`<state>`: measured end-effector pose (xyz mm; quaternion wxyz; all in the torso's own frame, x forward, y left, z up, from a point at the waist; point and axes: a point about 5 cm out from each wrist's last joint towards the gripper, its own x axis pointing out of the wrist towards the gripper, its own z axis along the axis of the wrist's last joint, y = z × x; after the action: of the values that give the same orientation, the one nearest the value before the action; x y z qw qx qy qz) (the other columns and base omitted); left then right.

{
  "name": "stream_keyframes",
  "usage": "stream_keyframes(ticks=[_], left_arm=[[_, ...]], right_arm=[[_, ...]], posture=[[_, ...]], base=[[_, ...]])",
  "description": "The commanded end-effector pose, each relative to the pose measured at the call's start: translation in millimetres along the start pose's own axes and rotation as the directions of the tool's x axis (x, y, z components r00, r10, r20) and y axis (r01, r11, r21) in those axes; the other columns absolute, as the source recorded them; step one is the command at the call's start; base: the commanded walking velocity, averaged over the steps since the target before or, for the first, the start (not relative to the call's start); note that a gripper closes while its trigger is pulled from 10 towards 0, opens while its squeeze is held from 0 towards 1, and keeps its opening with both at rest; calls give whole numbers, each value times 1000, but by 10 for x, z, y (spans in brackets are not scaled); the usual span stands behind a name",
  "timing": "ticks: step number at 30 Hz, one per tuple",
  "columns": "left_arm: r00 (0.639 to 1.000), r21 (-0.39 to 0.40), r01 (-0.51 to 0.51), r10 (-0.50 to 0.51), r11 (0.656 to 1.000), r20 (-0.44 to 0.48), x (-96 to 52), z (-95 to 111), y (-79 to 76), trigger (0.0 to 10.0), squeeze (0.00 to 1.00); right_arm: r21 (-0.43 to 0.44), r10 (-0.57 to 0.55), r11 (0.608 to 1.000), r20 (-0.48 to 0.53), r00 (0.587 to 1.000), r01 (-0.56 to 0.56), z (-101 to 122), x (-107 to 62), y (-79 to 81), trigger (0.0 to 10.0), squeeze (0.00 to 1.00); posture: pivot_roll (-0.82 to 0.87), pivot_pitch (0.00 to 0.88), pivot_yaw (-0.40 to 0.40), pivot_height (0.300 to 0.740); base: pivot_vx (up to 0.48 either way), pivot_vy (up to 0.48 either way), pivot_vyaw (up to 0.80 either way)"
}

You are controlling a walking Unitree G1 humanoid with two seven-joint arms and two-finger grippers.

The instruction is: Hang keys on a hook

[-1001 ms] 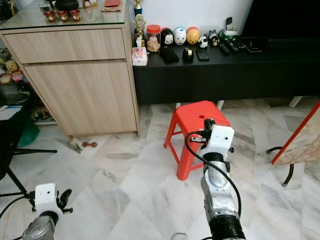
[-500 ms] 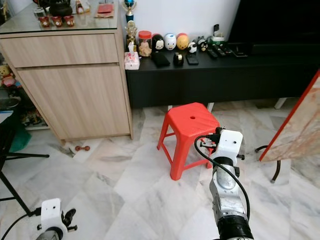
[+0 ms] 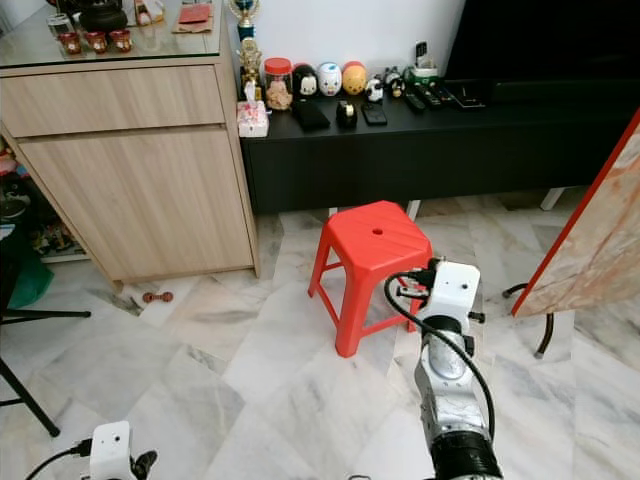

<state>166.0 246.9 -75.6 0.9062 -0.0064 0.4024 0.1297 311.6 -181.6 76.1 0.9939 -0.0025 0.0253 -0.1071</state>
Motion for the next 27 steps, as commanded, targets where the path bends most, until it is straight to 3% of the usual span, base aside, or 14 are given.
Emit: stream_keyframes(ticks=[1,11,15,20,27], left_arm=[[998,12,-6,6,1000,-60,-34,-130,53,10000,0],[988,20,-36,38,999,-147,-160,-391,327,10000,0],[987,22,-36,39,999,-159,-181,-425,367,10000,0],[985,24,-28,31,999,-167,-191,-457,351,10000,0],[985,23,-3,7,1000,-174,-165,-470,155,10000,0]], right_arm=[[-6,-16,1000,-6,1000,16,-12,3,-38,10000,0],[-5,-17,1000,-8,1000,17,-15,7,-17,10000,0],[-5,-17,1000,-9,1000,17,-20,6,-18,10000,0],[-6,-17,1000,-7,1000,17,-13,17,-18,10000,0],[-11,-18,1000,-4,1000,18,4,30,-29,10000,0]], posture=[[-65,0,-17,740],[-68,0,-11,740],[-70,0,-10,740],[-72,0,-11,740],[-68,0,-20,740]], base=[[0,-375,0],[0,-411,0],[0,-480,0],[0,-480,0],[0,-480,0]])
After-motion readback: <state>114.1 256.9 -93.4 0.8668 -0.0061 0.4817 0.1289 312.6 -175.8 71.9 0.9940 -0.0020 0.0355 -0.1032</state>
